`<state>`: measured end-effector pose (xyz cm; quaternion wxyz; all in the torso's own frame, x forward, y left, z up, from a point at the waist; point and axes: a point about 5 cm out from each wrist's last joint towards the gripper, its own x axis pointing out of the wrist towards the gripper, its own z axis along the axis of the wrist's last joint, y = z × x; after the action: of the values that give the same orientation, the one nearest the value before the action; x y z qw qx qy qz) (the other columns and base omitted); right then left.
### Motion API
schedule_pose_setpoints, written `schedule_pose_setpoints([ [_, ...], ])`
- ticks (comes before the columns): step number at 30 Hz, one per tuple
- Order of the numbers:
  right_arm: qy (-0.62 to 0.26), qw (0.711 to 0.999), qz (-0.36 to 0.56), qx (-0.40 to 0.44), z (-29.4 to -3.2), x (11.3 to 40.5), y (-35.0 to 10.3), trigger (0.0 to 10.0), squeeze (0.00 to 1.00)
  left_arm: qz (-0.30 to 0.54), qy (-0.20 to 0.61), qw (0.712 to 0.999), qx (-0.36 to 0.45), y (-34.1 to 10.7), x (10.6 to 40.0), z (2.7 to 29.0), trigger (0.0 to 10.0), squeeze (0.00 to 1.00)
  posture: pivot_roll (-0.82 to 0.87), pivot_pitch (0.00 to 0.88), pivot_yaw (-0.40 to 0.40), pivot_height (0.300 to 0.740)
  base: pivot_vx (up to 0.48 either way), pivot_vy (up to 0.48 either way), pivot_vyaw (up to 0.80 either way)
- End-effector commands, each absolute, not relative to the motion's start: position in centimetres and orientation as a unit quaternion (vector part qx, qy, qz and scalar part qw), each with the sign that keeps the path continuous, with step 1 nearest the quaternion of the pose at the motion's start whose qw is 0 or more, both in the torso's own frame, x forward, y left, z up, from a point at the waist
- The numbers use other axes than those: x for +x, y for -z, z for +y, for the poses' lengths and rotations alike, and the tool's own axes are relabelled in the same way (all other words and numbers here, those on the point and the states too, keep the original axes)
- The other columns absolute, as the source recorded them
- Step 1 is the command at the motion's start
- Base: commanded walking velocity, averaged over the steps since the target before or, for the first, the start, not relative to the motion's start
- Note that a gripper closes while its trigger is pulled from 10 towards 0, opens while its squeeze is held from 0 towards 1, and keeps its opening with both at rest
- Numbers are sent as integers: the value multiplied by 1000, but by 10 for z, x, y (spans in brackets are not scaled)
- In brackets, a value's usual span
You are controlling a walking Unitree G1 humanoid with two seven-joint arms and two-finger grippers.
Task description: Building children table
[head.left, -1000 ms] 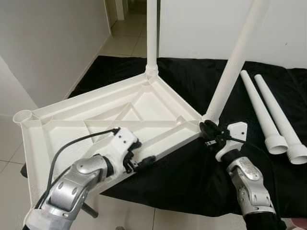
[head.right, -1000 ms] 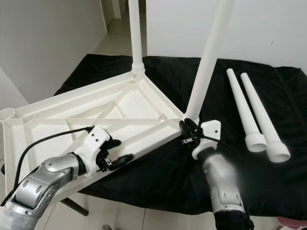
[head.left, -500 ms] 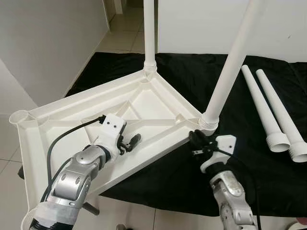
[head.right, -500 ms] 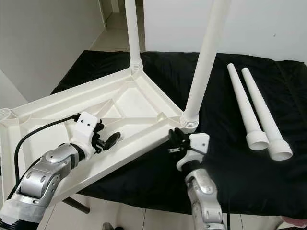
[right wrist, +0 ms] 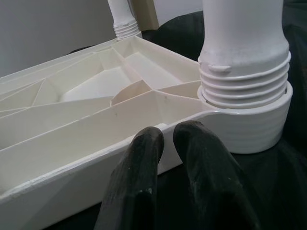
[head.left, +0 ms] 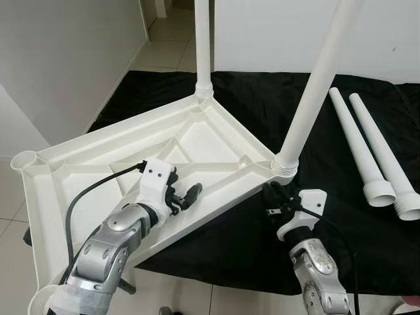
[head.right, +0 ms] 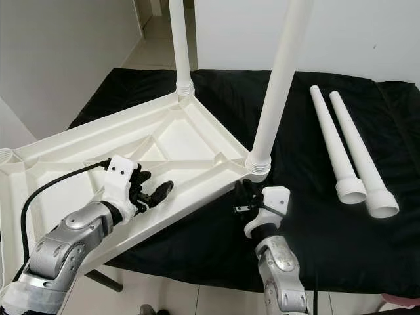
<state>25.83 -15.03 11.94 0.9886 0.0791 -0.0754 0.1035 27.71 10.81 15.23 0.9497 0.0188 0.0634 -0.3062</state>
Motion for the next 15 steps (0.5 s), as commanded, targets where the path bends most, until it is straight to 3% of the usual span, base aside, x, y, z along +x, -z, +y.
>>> schedule_pose_setpoints([
  [1,-112,988,-70,76,-144,256,-119,10000,0,79,375,923,41,-141,270,103,10000,0,-71,104,78,740,0,0,0],
  [15,-109,988,-71,80,-139,253,-118,10000,0,96,394,909,100,-127,273,103,10000,0,-100,84,81,740,0,0,0],
])
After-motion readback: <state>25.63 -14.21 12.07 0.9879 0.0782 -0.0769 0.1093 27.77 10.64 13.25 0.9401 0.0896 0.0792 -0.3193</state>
